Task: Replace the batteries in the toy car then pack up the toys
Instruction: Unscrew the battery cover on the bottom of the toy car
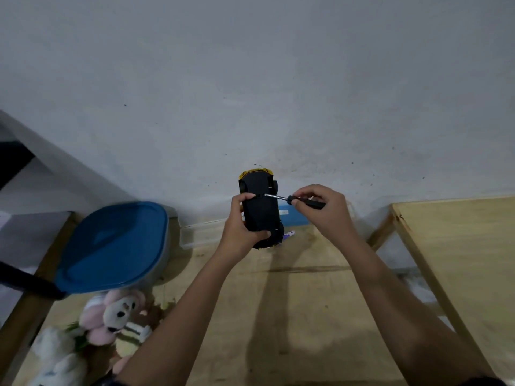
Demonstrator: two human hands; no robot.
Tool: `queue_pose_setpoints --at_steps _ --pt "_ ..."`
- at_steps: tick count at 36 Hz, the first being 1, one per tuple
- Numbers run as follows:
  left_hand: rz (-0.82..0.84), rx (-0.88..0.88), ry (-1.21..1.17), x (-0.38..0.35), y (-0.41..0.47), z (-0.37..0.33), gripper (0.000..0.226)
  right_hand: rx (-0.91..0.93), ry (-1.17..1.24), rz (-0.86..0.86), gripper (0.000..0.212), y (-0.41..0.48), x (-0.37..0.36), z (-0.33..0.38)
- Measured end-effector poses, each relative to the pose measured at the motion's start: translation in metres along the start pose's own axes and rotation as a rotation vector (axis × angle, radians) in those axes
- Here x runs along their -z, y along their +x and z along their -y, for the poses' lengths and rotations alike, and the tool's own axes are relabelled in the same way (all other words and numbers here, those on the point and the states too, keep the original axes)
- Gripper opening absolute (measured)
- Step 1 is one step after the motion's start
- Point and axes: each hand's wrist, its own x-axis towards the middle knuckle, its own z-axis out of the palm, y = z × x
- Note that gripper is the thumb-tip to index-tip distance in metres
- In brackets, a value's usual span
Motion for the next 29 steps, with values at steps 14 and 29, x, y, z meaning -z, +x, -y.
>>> queue_pose_setpoints --at_steps 14,29 --pt "-0.056 -0.031 0.089 0.003 -0.005 -0.002 0.076 0.068 -0.147 0.003 0.012 -0.001 -0.004 0.006" --pt "-0.035 -0.065 0.450 0.002 -0.002 -0.003 0.076 0.148 -0.306 0.049 0.014 -0.002 -0.007 0.022"
